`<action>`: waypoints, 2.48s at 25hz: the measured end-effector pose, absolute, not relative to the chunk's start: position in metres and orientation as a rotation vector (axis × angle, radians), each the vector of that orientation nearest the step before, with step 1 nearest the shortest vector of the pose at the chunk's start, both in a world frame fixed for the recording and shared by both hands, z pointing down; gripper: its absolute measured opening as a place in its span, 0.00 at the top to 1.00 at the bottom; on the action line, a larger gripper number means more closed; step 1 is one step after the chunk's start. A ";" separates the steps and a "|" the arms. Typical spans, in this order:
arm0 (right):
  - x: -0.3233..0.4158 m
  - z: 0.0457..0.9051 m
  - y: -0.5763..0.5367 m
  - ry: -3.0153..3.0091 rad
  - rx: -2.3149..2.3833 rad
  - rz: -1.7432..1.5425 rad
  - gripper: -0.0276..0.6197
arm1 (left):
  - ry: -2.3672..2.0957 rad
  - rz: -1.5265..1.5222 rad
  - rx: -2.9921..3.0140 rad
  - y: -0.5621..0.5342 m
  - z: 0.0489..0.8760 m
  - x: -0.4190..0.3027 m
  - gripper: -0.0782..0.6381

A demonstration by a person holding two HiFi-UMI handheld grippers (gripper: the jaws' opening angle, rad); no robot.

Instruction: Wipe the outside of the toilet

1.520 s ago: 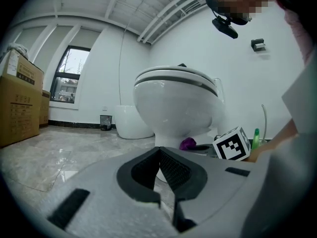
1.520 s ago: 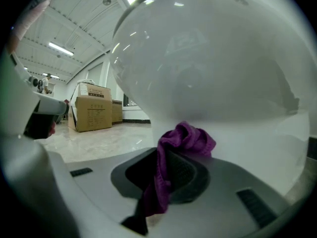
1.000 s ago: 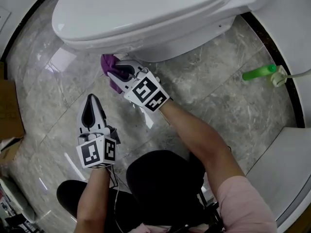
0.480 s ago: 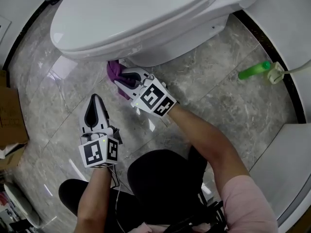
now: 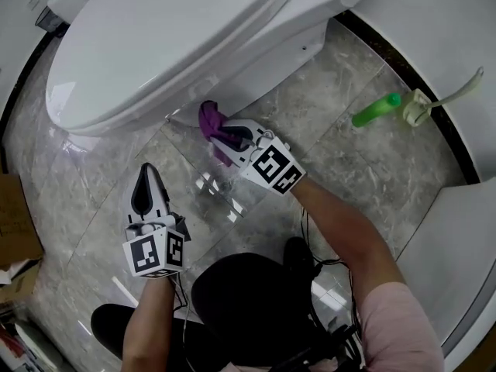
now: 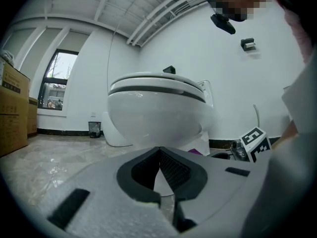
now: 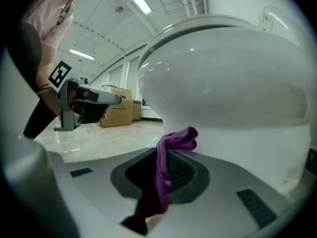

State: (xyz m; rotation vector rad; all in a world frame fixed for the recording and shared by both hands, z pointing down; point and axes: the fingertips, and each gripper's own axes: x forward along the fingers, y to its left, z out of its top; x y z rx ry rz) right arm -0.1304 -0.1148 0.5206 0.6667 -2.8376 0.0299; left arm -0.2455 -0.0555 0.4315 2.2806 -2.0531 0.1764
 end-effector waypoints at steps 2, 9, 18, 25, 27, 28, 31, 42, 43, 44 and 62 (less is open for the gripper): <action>-0.096 0.526 -0.128 -2.798 0.745 0.031 0.86 | -2.030 0.176 2.302 -0.062 0.431 -0.230 0.88; 0.019 0.531 -0.179 -2.664 1.072 0.047 0.86 | -1.950 0.173 2.372 -0.082 0.430 -0.176 0.88; 0.117 0.565 -0.250 -2.404 1.398 0.076 0.86 | -1.913 0.211 2.392 -0.094 0.437 -0.148 0.88; 0.130 0.588 -0.292 -2.340 1.454 0.137 0.86 | -1.928 0.282 2.363 -0.099 0.449 -0.159 0.88; 0.133 0.594 -0.303 -2.316 1.482 0.156 0.86 | -1.929 0.301 2.358 -0.100 0.452 -0.162 0.88; 0.134 0.598 -0.308 -2.298 1.494 0.158 0.86 | -1.928 0.312 2.353 -0.101 0.454 -0.164 0.88; 0.131 0.611 -0.317 -2.266 1.498 0.156 0.86 | -1.927 0.333 2.332 -0.101 0.464 -0.172 0.88; 0.118 0.638 -0.329 -2.262 1.443 0.168 0.86 | -1.920 0.371 2.307 -0.101 0.478 -0.177 0.88; 0.117 0.639 -0.330 -2.265 1.440 0.169 0.86 | -1.918 0.371 2.306 -0.100 0.479 -0.177 0.88; 0.116 0.641 -0.330 -2.268 1.436 0.171 0.86 | -1.917 0.370 2.304 -0.099 0.481 -0.176 0.88; 0.070 0.650 -0.310 -2.360 1.312 0.246 0.86 | -1.922 0.344 2.303 -0.090 0.479 -0.184 0.88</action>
